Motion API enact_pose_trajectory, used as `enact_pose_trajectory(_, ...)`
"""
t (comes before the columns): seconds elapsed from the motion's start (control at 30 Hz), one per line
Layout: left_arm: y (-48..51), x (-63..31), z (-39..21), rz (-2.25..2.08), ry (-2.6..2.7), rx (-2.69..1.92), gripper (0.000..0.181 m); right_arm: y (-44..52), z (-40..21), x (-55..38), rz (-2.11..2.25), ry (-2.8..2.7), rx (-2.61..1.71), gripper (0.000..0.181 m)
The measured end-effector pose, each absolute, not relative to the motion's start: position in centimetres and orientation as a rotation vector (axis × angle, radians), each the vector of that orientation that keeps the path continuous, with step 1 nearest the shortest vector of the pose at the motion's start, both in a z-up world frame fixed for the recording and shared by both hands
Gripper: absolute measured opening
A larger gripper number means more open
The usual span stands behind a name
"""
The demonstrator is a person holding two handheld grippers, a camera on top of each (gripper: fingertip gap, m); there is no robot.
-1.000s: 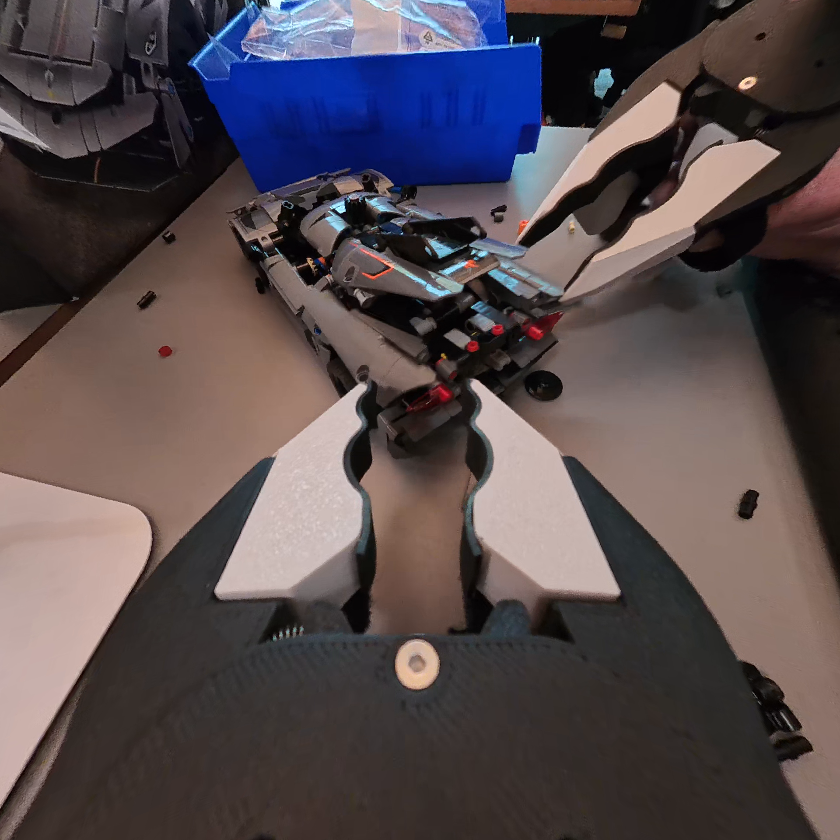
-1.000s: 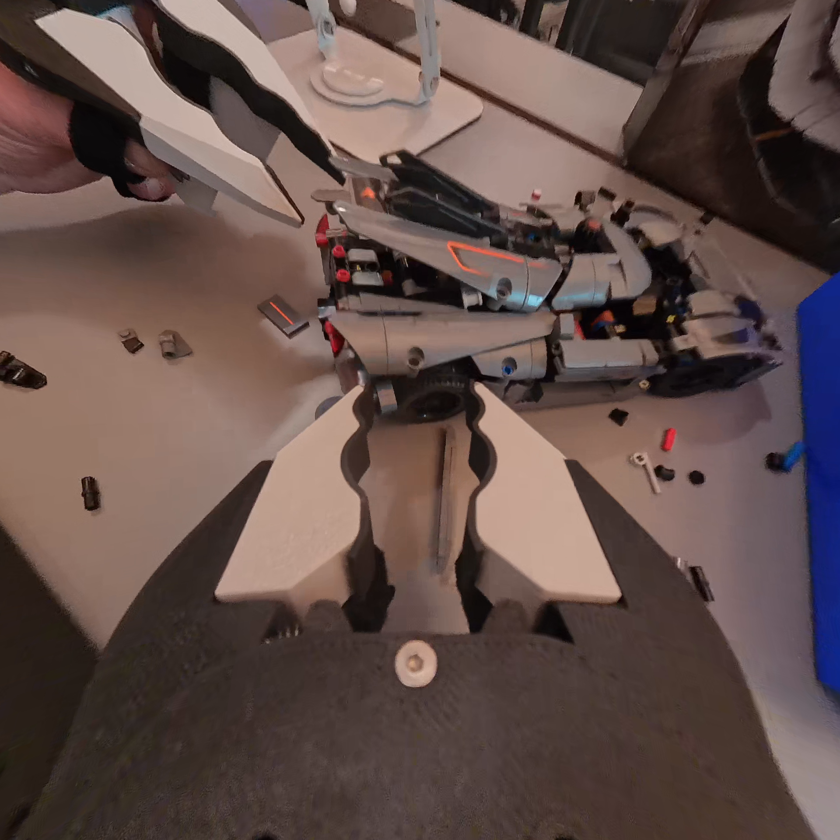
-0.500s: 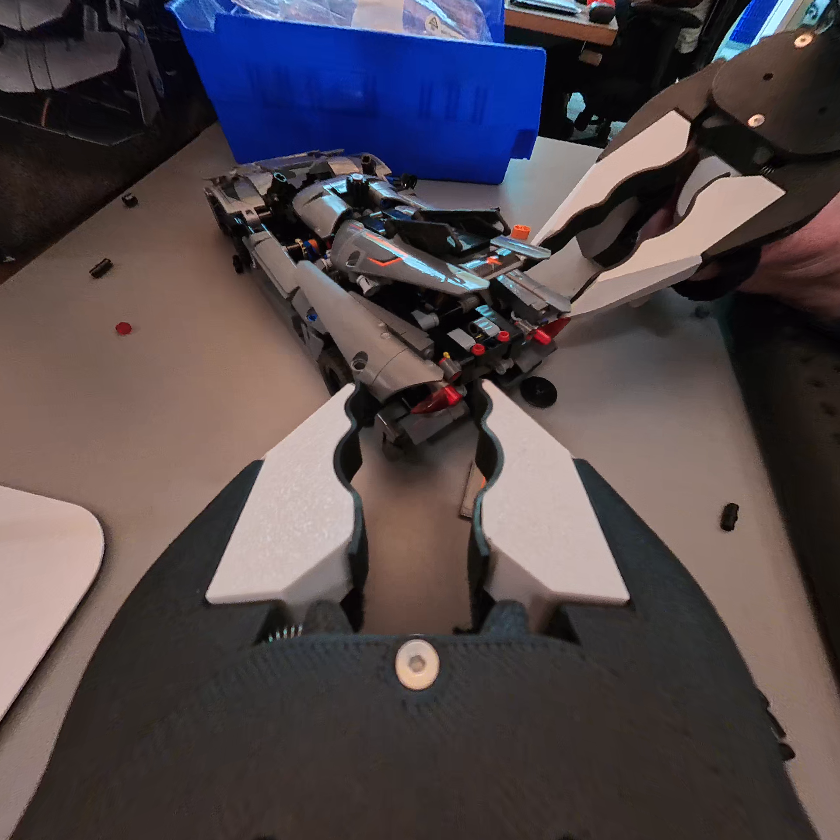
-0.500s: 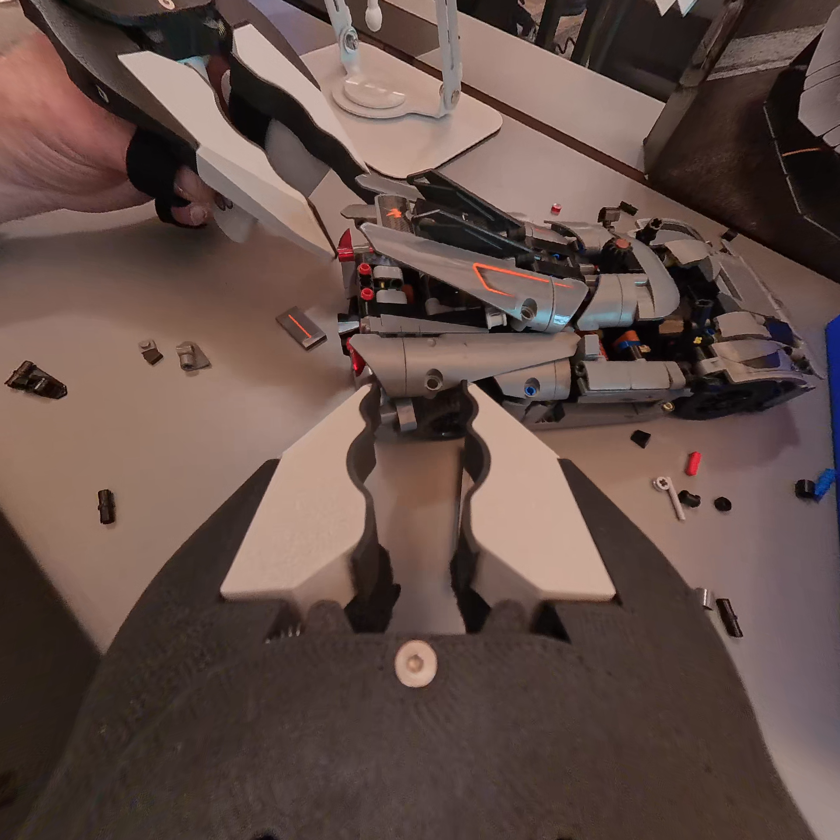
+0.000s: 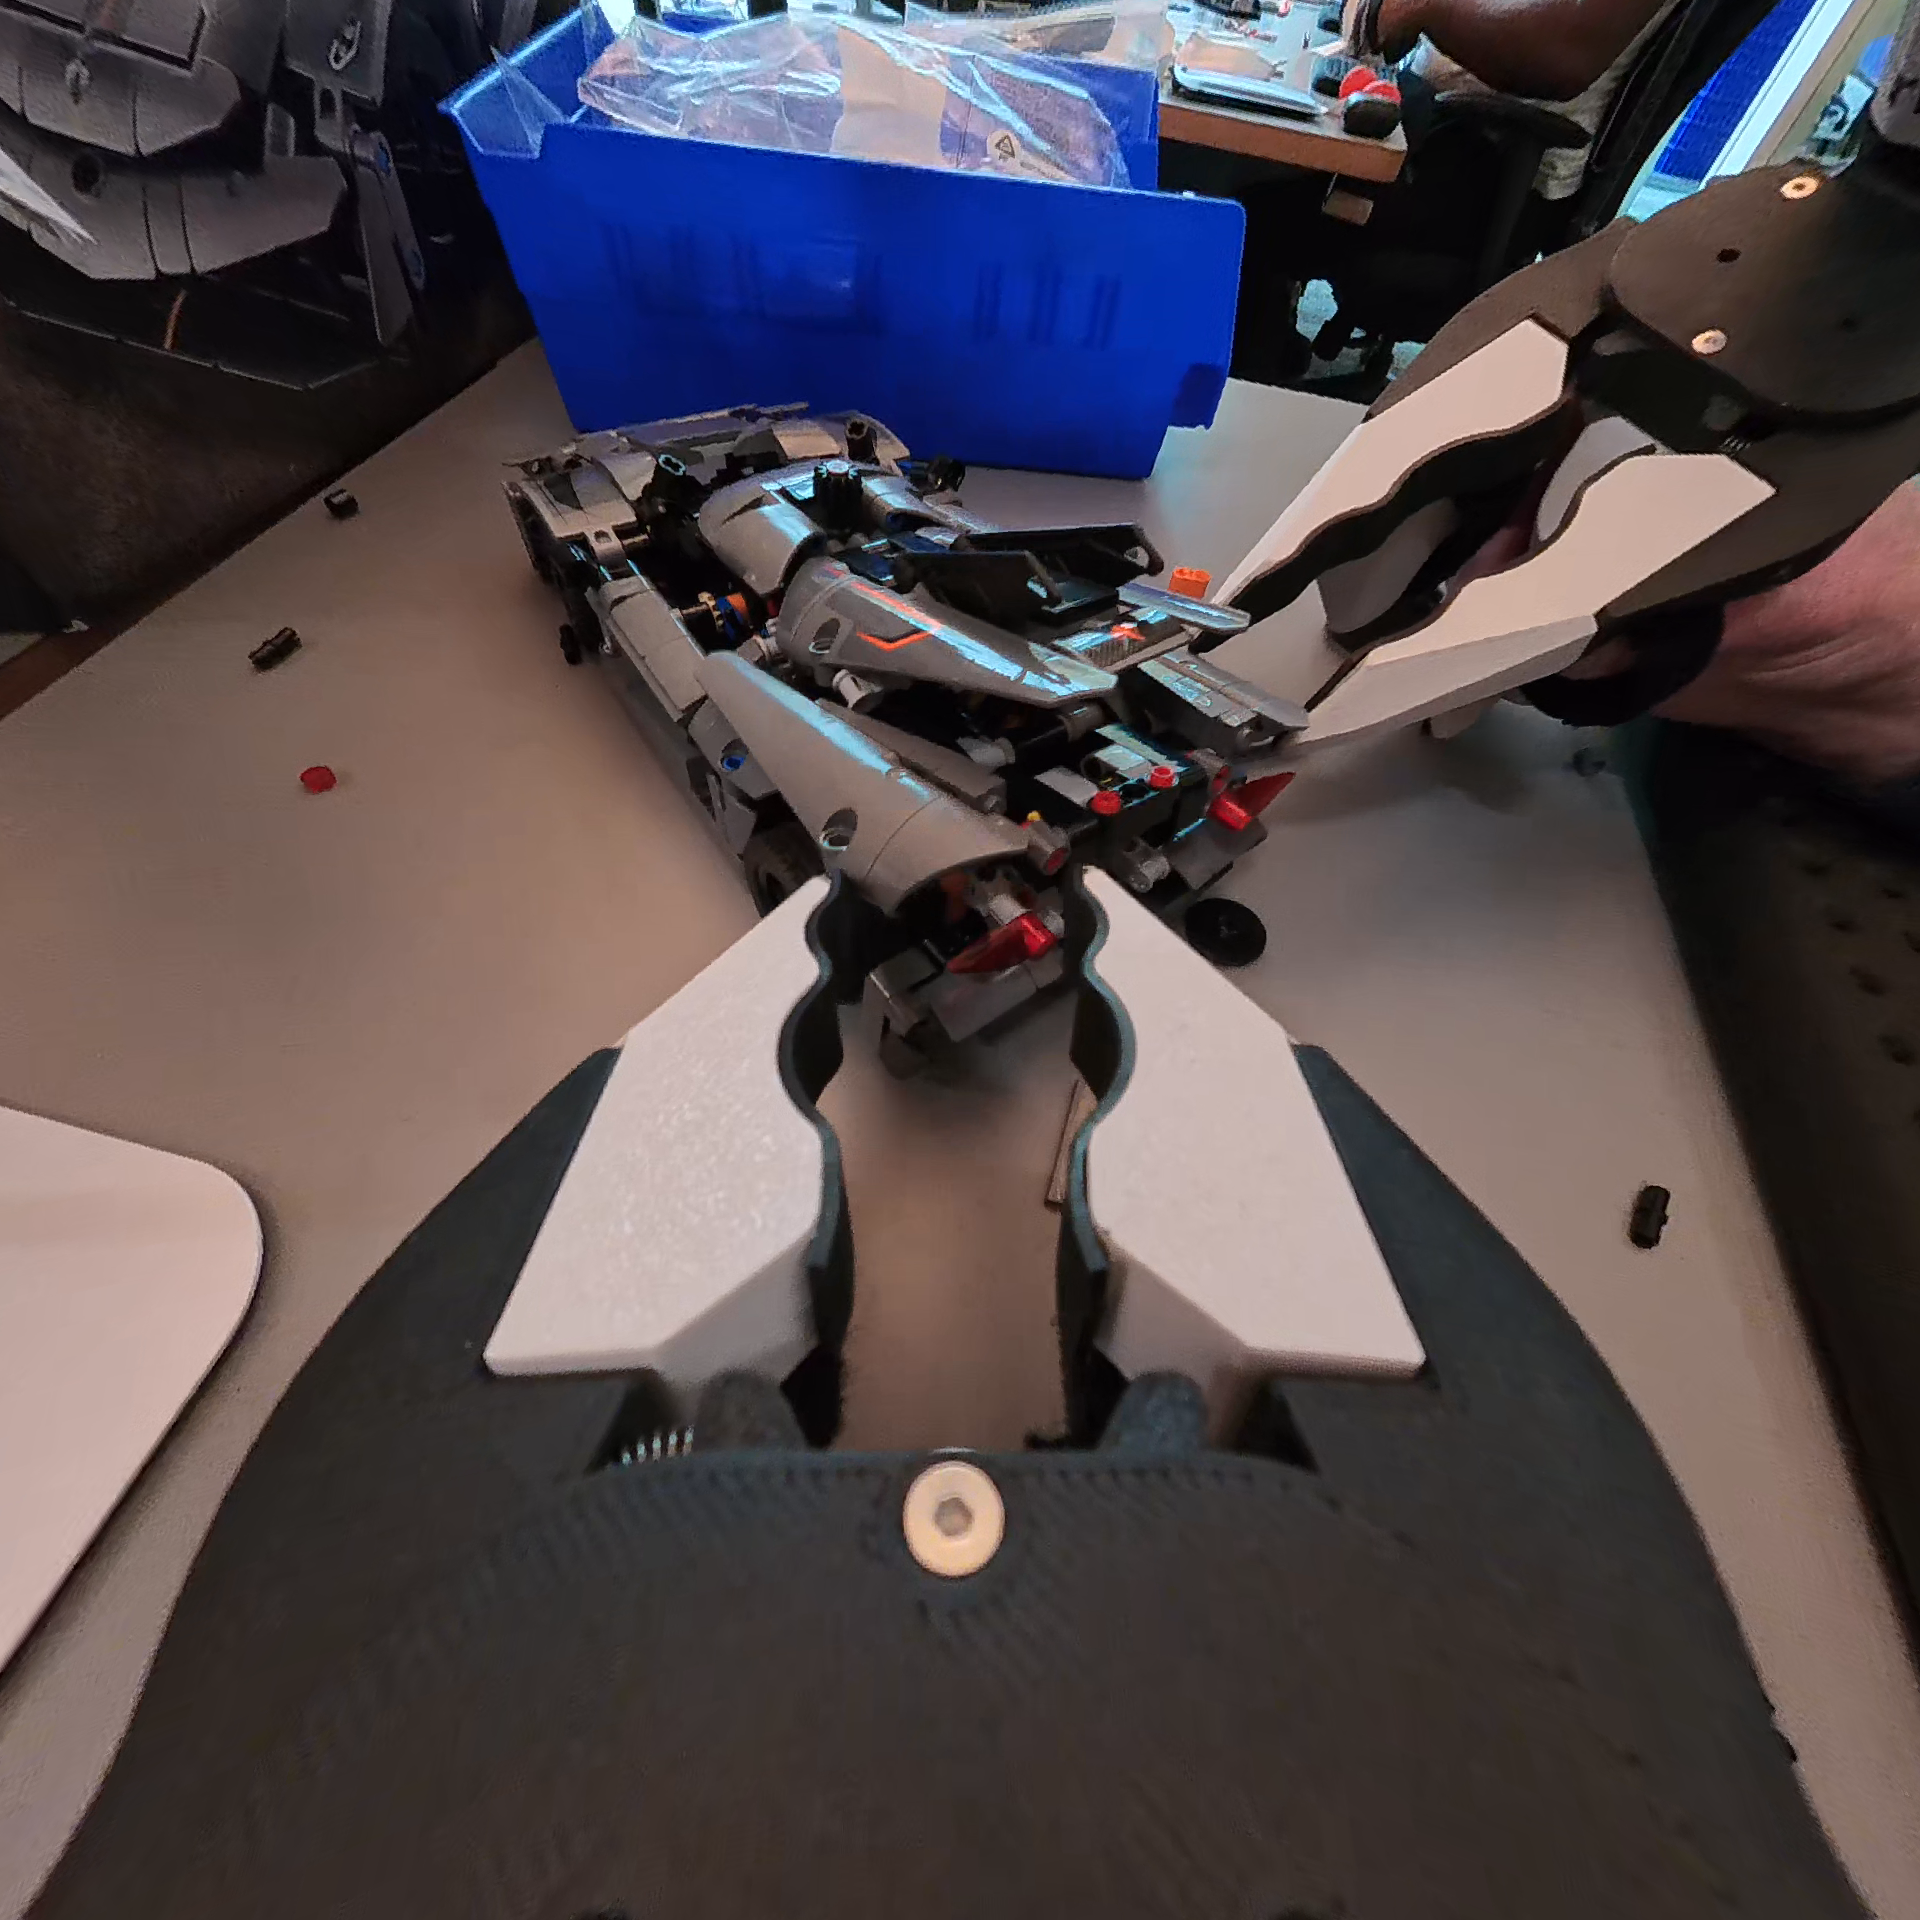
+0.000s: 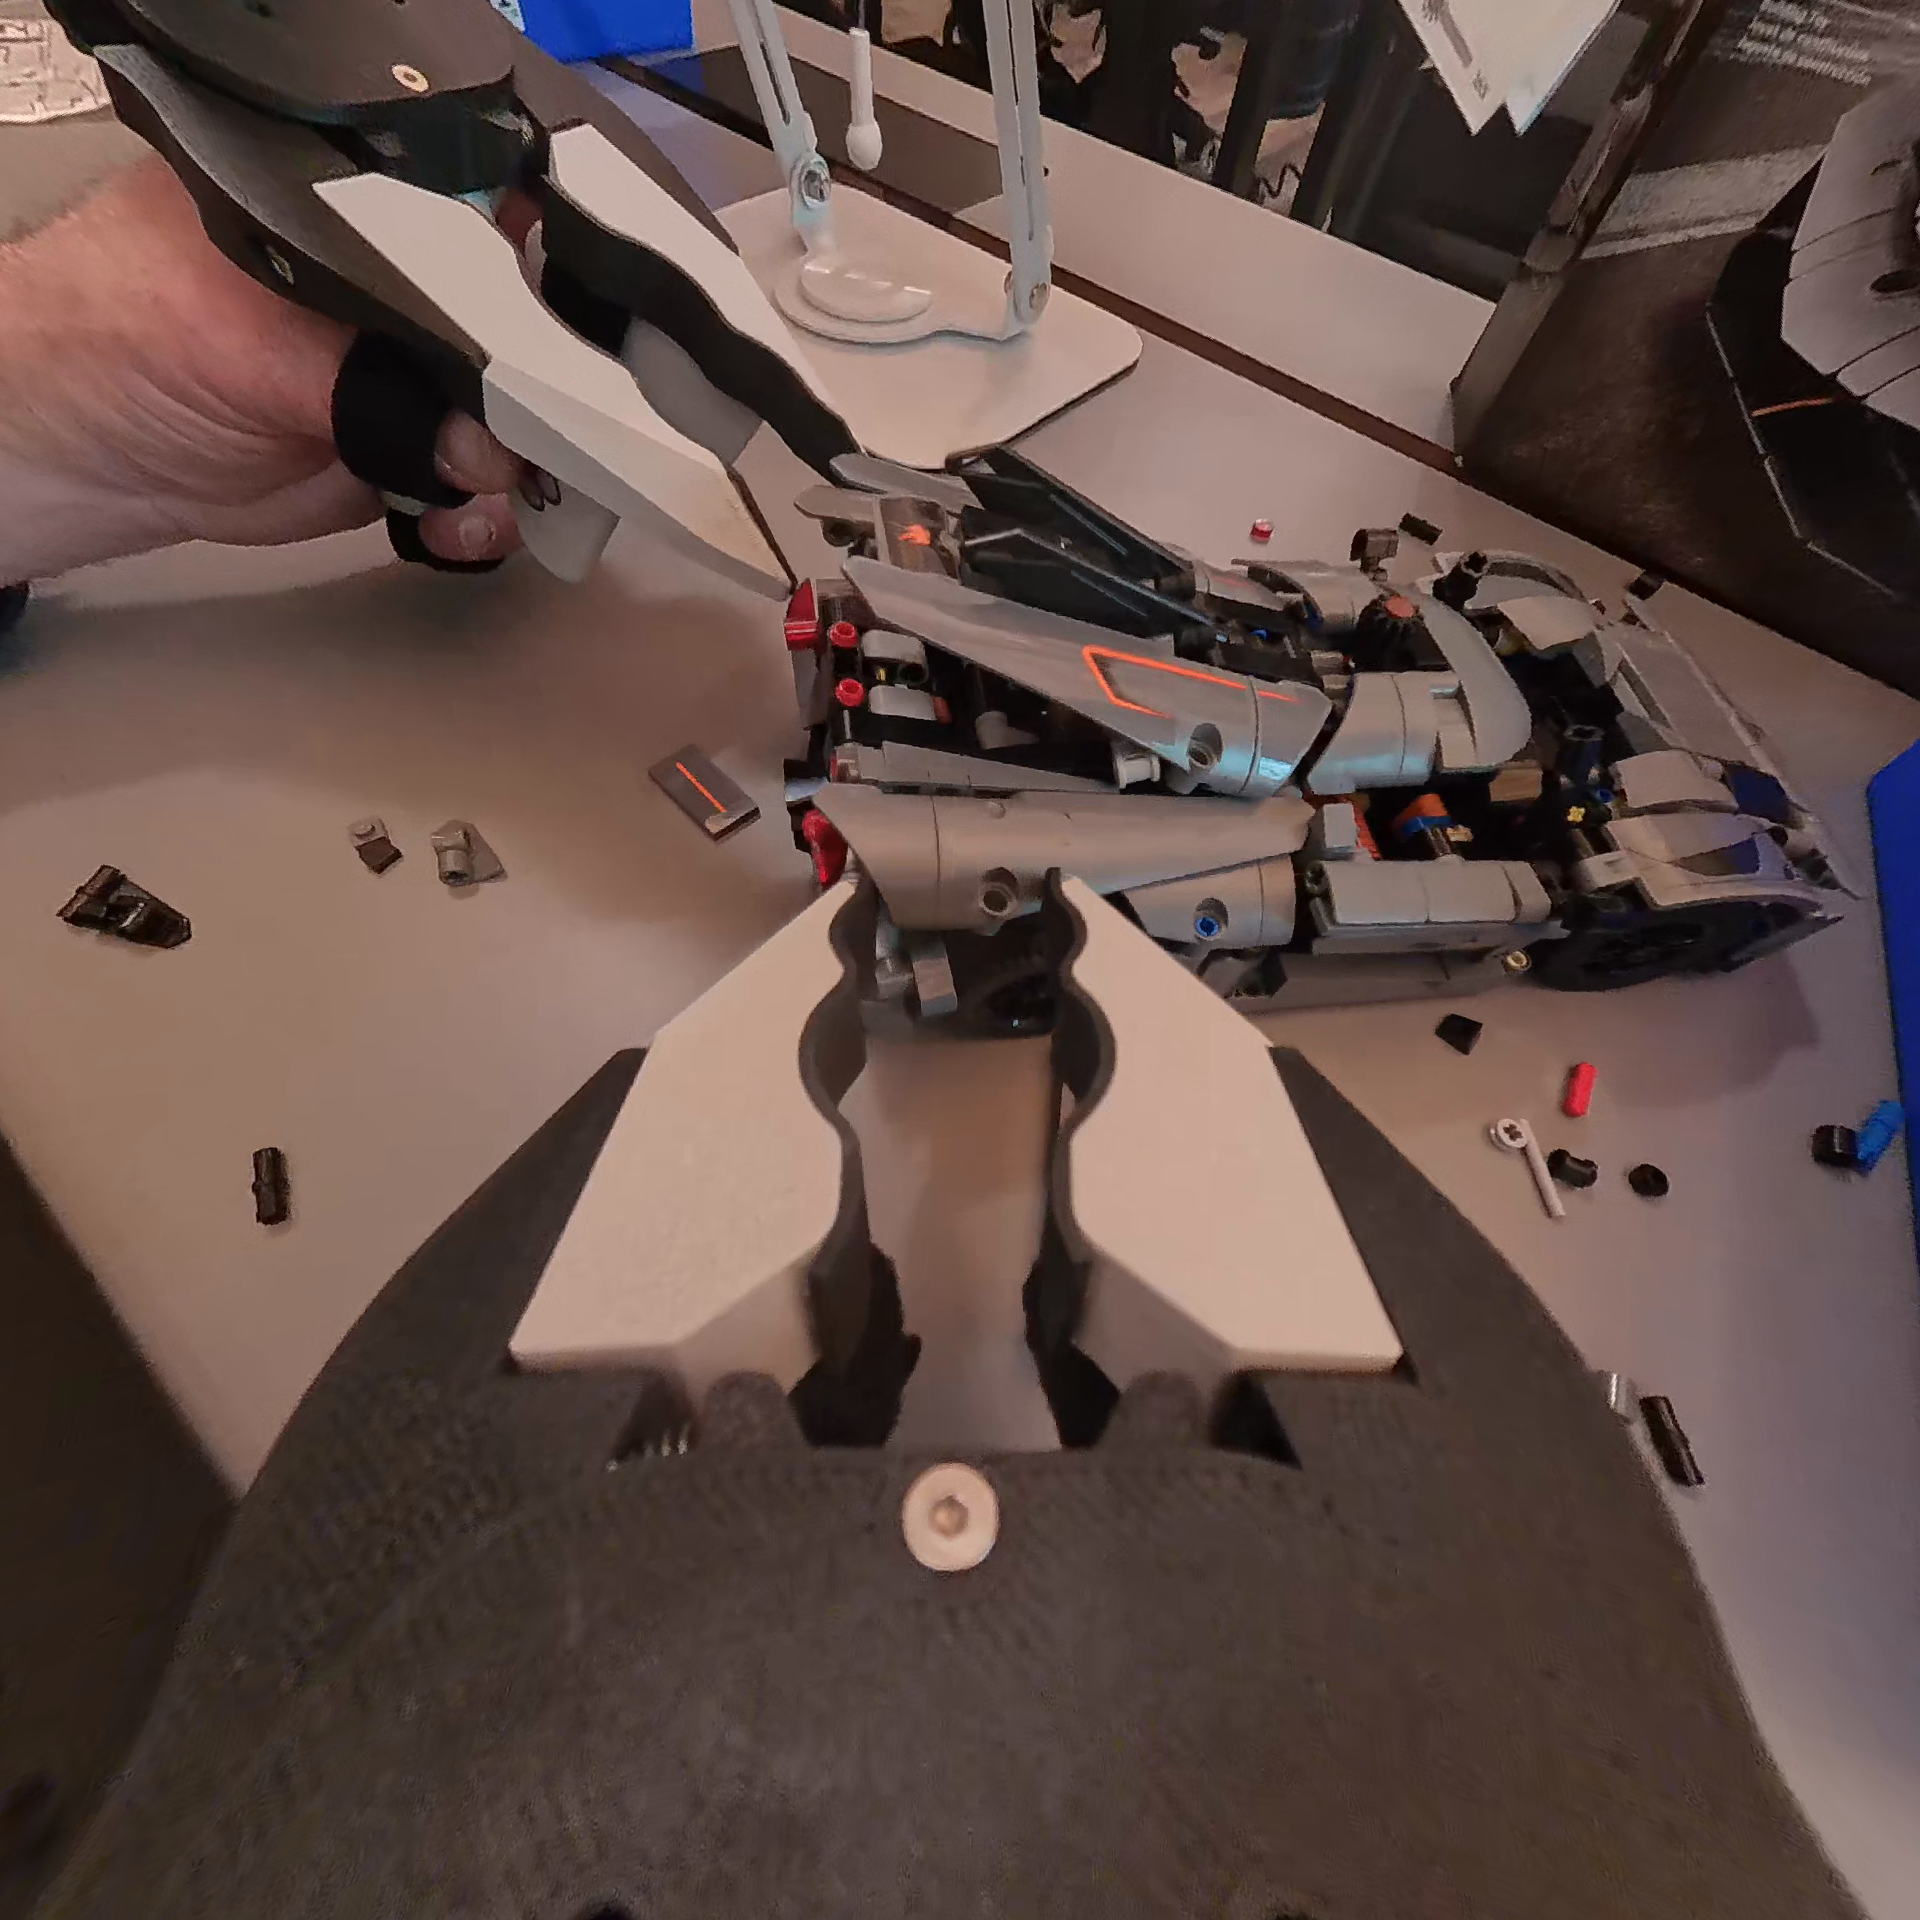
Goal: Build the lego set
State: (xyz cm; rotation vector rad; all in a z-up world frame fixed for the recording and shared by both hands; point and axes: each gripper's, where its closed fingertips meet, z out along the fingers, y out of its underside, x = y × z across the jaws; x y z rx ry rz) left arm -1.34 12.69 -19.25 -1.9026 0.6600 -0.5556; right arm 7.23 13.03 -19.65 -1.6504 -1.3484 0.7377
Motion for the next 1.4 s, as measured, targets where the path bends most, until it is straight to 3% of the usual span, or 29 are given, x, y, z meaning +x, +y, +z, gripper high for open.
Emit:
enact_pose_trajectory(0.23, 12.7, -1.2, -19.1, -0.547, 0.663, -1.894, 0.036, 13.0, -19.5, 7.3, 0.728, -1.355, -1.632, 0.029)
enact_pose_trajectory(0.53, 12.9, -1.5, -19.1, -0.539, 0.653, -1.894, 0.03, 13.3, -20.6, 7.5, 0.408, -1.476, -1.556, 0.026)
enact_pose_trajectory(1.07, 13.2, -1.4, -18.7, -0.544, 0.638, -1.869, 0.029, 13.4, -18.8, 7.2, 0.341, -1.431, -1.466, 0.017)
enact_pose_trajectory(1.4, 13.9, -1.8, -18.4, -0.448, 0.623, -1.845, 0.013, 13.8, -17.8, 7.2, 0.352, -1.38, -1.449, 0.013)
